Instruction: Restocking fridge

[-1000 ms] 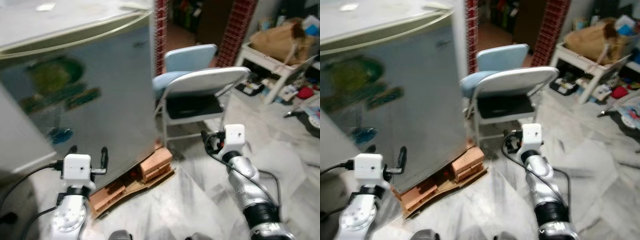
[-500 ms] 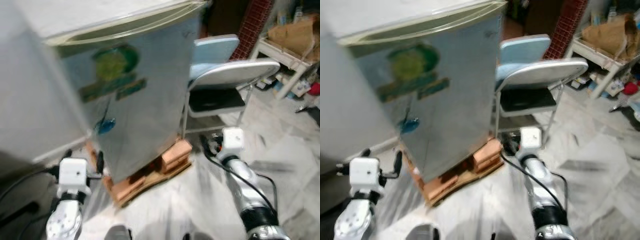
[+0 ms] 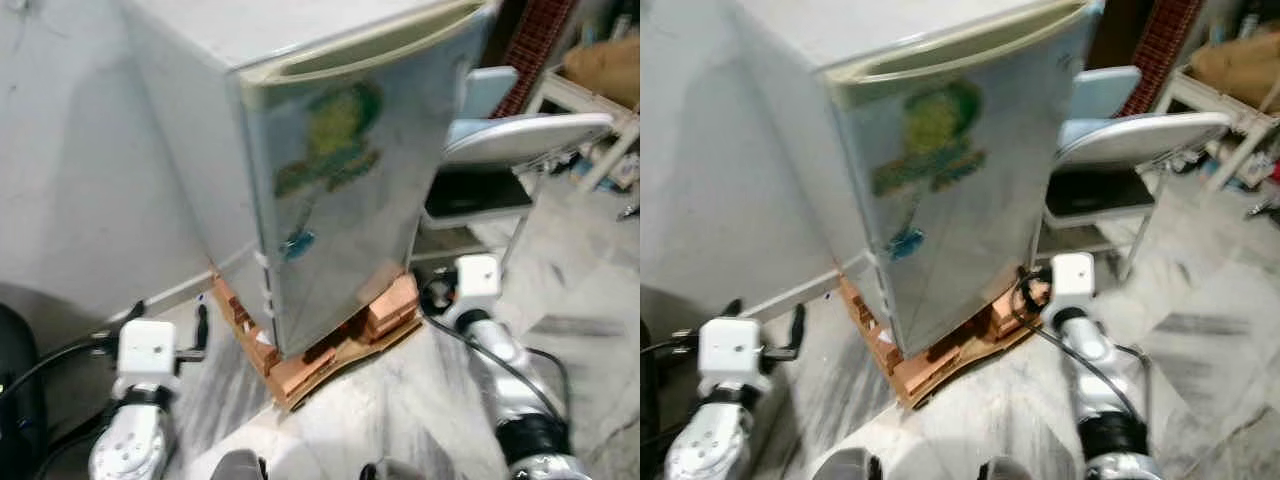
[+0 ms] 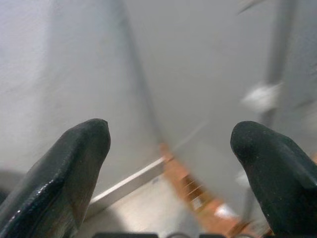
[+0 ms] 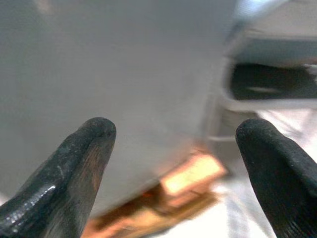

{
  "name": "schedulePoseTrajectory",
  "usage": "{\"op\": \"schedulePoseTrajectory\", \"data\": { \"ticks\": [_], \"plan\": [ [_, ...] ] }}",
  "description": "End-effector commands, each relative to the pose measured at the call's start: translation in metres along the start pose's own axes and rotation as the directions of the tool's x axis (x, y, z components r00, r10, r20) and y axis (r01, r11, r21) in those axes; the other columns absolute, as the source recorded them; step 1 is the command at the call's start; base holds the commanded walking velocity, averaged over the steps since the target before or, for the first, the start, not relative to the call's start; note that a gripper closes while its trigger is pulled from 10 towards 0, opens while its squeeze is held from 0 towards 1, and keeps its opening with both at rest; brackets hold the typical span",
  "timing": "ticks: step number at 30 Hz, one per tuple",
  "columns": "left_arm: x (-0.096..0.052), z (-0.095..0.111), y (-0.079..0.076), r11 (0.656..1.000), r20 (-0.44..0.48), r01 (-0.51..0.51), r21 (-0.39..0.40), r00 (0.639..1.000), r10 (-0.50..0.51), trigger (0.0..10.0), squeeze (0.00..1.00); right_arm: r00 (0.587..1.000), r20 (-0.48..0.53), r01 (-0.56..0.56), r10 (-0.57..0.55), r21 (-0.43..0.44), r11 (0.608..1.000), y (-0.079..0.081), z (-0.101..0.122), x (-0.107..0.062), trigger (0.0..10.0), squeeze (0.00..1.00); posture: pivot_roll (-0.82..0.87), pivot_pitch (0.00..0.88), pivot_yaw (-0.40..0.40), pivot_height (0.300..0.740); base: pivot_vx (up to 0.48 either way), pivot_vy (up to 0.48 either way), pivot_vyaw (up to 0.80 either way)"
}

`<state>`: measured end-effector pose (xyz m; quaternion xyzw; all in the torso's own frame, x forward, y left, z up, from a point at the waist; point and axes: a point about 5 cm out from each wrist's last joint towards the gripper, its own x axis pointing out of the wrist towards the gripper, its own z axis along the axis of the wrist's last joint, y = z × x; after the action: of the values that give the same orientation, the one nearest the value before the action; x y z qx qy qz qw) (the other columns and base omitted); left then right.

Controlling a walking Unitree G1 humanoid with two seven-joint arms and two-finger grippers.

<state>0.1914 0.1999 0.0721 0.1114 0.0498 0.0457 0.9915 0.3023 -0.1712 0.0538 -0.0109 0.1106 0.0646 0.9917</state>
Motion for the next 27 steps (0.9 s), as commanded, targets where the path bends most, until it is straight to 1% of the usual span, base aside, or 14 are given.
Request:
{"op": "schedulePoseTrajectory", "data": {
  "ticks": [1, 3, 8, 13, 15, 21, 23, 27],
  "plan": [
    [0.0, 0.002, -0.004, 1.0, 0.009, 0.008, -0.012, 1.0, -0.008, 10.0, 0.0, 1.0, -0.001, 0.021, -0.021, -0.015, 1.0, -0.01, 0.001, -0.002, 10.0, 0.0, 0.09, 0.086, -0.019, 0.74, 0.0, 0.0, 0.0],
    [0.0, 0.003, -0.005, 1.0, 0.014, 0.011, -0.007, 1.0, -0.011, 10.0, 0.0, 1.0, 0.004, 0.024, -0.024, -0.015, 1.0, -0.009, 0.002, -0.002, 10.0, 0.0, 0.09, 0.083, -0.022, 0.74, 0.0, 0.0, -0.27],
    [0.0, 0.005, -0.003, 1.0, 0.03, -0.003, -0.001, 1.0, 0.003, 10.0, 0.0, 1.0, 0.02, 0.017, -0.017, -0.027, 0.999, -0.008, 0.006, 0.0, 10.0, 0.0, 0.09, 0.084, -0.023, 0.74, 0.0, 0.0, -0.68],
    [0.001, 0.004, -0.003, 1.0, 0.024, -0.001, -0.015, 1.0, 0.001, 10.0, 0.0, 1.0, 0.016, 0.01, -0.009, -0.03, 0.999, -0.008, 0.006, 0.0, 10.0, 0.0, 0.09, 0.084, -0.028, 0.74, 0.0, 0.0, -0.68],
    [0.002, 0.004, -0.004, 1.0, 0.022, 0.0, -0.015, 1.0, 0.0, 10.0, 0.0, 1.0, 0.016, 0.009, -0.009, -0.031, 0.999, -0.008, 0.007, 0.0, 10.0, 0.0, 0.09, 0.083, -0.031, 0.74, 0.0, 0.259, -0.65],
    [0.003, 0.005, -0.005, 1.0, 0.024, 0.004, -0.017, 1.0, -0.004, 10.0, 0.0, 1.0, 0.022, 0.006, -0.006, -0.038, 0.999, -0.008, 0.009, 0.002, 10.0, 0.0, 0.08, 0.083, -0.033, 0.74, 0.0, 0.443, -0.51],
    [0.003, 0.005, -0.006, 1.0, 0.025, 0.006, -0.016, 1.0, -0.005, 10.0, 0.0, 1.0, 0.027, 0.007, -0.006, -0.052, 0.999, -0.008, 0.011, 0.003, 10.0, 0.0, 0.08, 0.083, -0.033, 0.74, 0.0, 0.48, 0.0],
    [0.005, 0.006, -0.008, 1.0, 0.039, 0.022, -0.007, 0.999, -0.021, 10.0, 0.0, 1.0, 0.027, 0.003, -0.002, -0.051, 0.999, -0.008, 0.011, 0.003, 10.0, 0.0, 0.08, 0.084, -0.037, 0.74, 0.0, 0.452, 0.0]
  ]
}}
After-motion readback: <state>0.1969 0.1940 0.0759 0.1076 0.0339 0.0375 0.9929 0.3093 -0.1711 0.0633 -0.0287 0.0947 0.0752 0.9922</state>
